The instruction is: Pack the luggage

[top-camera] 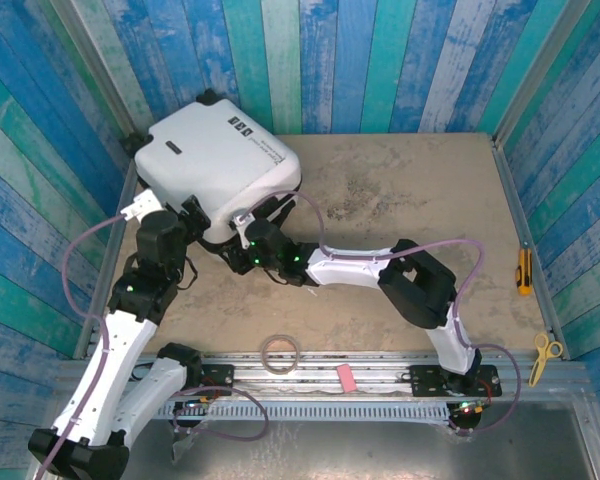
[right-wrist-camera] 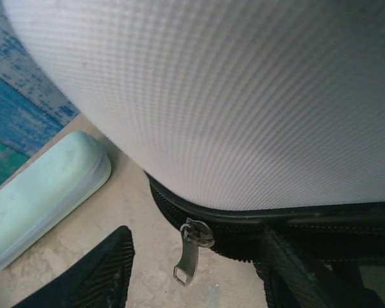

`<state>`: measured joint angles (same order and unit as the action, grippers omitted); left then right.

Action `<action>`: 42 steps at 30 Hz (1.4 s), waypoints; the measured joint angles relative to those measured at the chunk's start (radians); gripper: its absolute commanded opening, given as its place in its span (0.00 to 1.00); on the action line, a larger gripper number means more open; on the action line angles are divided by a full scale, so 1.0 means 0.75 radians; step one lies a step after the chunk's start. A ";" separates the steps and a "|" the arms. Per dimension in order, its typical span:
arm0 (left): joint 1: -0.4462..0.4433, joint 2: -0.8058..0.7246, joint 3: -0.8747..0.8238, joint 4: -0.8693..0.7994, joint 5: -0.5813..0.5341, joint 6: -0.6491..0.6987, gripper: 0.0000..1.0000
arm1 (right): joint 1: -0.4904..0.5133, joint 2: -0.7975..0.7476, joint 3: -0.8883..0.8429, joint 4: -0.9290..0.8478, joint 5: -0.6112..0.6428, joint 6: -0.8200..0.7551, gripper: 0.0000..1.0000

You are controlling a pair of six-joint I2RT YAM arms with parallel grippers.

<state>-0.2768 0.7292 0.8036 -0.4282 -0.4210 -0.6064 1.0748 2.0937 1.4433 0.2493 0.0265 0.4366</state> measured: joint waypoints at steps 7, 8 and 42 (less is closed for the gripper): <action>0.000 -0.001 -0.026 0.000 0.025 0.001 0.89 | 0.011 0.002 0.007 -0.045 0.131 0.041 0.14; 0.000 0.003 -0.026 0.002 0.033 0.001 0.89 | 0.005 -0.013 -0.023 -0.046 0.145 0.045 0.13; 0.000 -0.132 -0.071 -0.072 -0.102 -0.066 0.89 | 0.086 0.045 0.095 -0.314 0.065 0.131 0.71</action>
<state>-0.2768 0.6304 0.7502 -0.4824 -0.4976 -0.6556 1.1397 2.1277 1.5143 0.0135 0.0750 0.5346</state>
